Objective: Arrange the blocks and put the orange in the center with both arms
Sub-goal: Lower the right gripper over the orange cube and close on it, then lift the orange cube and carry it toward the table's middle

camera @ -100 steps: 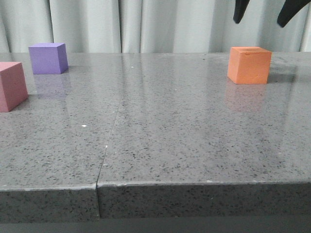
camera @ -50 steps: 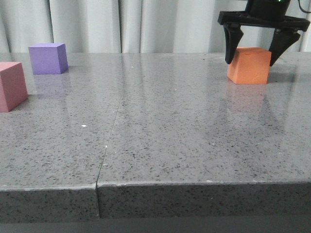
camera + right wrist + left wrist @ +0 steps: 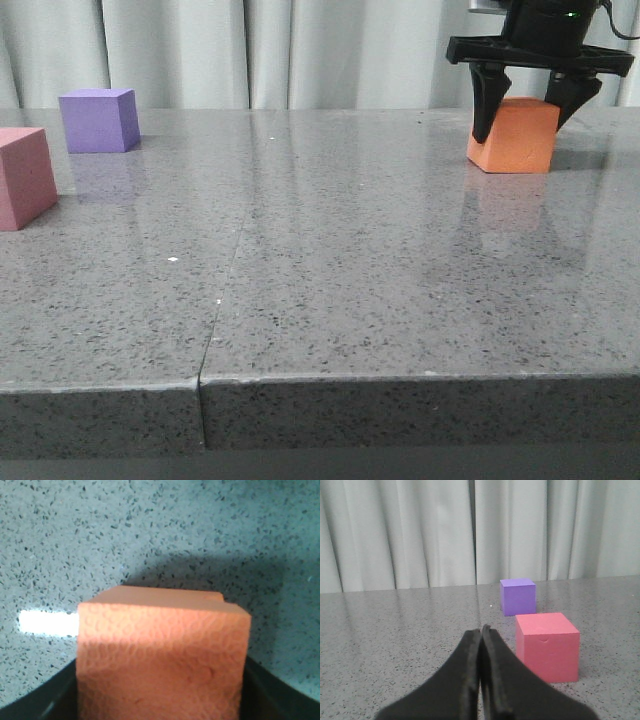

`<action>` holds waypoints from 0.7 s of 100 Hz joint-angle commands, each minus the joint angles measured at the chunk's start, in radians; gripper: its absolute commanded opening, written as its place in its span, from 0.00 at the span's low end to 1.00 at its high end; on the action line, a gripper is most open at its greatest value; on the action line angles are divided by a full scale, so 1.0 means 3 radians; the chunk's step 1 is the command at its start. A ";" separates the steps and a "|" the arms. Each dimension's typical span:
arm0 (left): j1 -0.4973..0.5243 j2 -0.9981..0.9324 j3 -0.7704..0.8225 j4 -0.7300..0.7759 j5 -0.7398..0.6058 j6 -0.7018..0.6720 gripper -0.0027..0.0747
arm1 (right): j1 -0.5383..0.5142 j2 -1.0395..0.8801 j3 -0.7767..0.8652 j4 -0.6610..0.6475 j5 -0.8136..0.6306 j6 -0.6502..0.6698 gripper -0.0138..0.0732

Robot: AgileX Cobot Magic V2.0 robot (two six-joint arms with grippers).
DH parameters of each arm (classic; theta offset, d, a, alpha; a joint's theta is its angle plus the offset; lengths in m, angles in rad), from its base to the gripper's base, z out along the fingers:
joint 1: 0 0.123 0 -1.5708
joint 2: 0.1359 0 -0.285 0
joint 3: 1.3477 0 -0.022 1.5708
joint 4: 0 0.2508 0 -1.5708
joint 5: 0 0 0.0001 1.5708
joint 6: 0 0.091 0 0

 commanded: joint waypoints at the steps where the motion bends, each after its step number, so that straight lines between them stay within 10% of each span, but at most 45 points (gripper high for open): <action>1: -0.0027 -0.0093 0.0133 -0.0017 -0.0264 -0.0027 0.01 | -0.0004 -0.0211 -0.0108 -0.0002 0.0020 -0.0014 0.49; 70: -0.0027 -0.0093 0.0133 -0.0017 -0.0264 -0.0027 0.01 | 0.0418 -0.0235 -0.0654 0.0184 0.0303 0.0488 0.49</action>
